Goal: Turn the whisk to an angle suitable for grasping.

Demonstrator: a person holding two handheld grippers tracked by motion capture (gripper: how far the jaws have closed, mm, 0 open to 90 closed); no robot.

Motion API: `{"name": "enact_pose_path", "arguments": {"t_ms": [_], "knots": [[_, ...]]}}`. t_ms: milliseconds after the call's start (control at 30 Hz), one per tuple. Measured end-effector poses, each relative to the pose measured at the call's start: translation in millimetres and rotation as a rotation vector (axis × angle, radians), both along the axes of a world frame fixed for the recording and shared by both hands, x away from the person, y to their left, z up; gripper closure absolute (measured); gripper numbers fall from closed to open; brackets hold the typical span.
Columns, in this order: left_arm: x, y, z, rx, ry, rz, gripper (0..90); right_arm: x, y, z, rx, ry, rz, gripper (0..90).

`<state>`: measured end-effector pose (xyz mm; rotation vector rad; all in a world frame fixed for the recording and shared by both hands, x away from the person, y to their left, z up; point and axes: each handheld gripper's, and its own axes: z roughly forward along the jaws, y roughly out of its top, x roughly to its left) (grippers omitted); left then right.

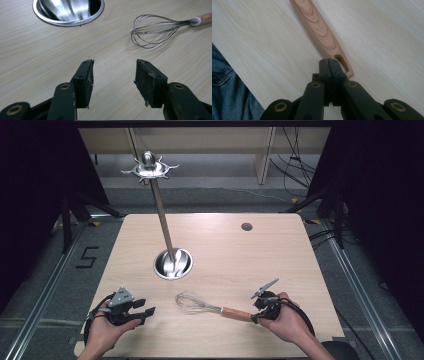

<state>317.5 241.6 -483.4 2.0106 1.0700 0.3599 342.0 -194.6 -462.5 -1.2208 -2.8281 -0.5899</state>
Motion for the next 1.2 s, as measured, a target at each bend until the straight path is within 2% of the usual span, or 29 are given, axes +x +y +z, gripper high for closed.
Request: {"name": "enact_pose_path", "arguments": {"t_ms": [67,100,233,300,333,367,400,467,500,567,667,700,767,800,833,867,967,1133,1167,1200], "knots": [[0.0,-0.1,0.0,0.000,0.004,-0.001,47.7,-0.3,1.3,-0.7,-0.009,0.024,-0.014,90.0],[0.2,0.1,0.0,0.011,0.012,0.004,47.8,0.5,1.9,-2.2,-0.012,0.019,-0.004,90.0],[0.0,0.5,0.2,0.013,0.006,0.002,47.8,-0.5,6.7,-3.9,-0.024,0.050,-0.012,90.0],[0.0,0.6,0.4,0.014,0.006,0.000,47.8,-0.2,9.7,-4.3,-0.028,0.072,-0.012,90.0],[-0.4,-0.4,-0.4,-0.001,-0.005,0.000,47.8,0.2,11.0,-5.2,-0.037,0.085,-0.013,90.0],[-0.6,-1.0,0.1,-0.003,-0.001,0.001,47.7,0.0,13.6,-6.5,-0.049,0.109,-0.035,90.0],[-0.5,-0.8,-0.2,-0.004,-0.002,-0.002,47.8,2.4,12.1,-9.1,-0.054,0.095,-0.003,90.0],[-0.3,-1.1,0.1,0.000,0.002,-0.005,47.7,4.5,13.7,-11.8,-0.067,0.108,-0.022,90.0],[-0.1,-0.7,0.5,0.005,0.010,-0.011,47.7,8.3,12.2,-12.0,-0.079,0.092,-0.008,90.0],[-0.1,-0.8,0.6,0.007,0.015,-0.010,47.7,12.2,12.8,-11.0,-0.070,0.110,-0.044,90.0],[0.4,-0.5,0.4,0.011,0.010,-0.018,47.7,21.3,11.6,-10.3,-0.080,0.110,-0.068,90.0],[0.5,-0.5,0.3,0.011,0.010,-0.018,47.7,23.6,10.8,-11.9,-0.079,0.094,-0.072,90.0],[0.6,-0.6,0.5,0.011,0.009,-0.018,47.7,28.8,11.5,-10.5,-0.085,0.121,-0.105,90.0],[0.6,-0.7,0.6,0.011,0.009,-0.019,47.7,31.5,11.2,-11.2,-0.088,0.116,-0.110,90.0],[0.6,-0.8,0.6,0.011,0.009,-0.019,47.7,40.9,10.4,-12.1,-0.099,0.101,-0.116,90.0],[0.4,-0.8,0.9,0.016,0.010,-0.018,47.7,40.9,10.4,-12.1,-0.099,0.101,-0.116,90.0],[0.4,-0.7,0.6,0.011,0.009,-0.018,47.7,53.6,11.2,-12.1,-0.119,0.090,-0.157,90.0],[0.6,-1.1,0.1,0.005,0.013,-0.014,47.8,79.8,10.1,-11.9,-0.126,0.059,-0.201,90.0],[0.9,-0.9,0.1,0.013,0.021,-0.010,47.7,90.9,10.0,-12.6,-0.123,0.048,-0.216,90.0],[0.9,-0.9,0.1,0.013,0.021,-0.010,47.8,90.9,10.0,-12.6,-0.123,0.048,-0.216,90.0]]}}
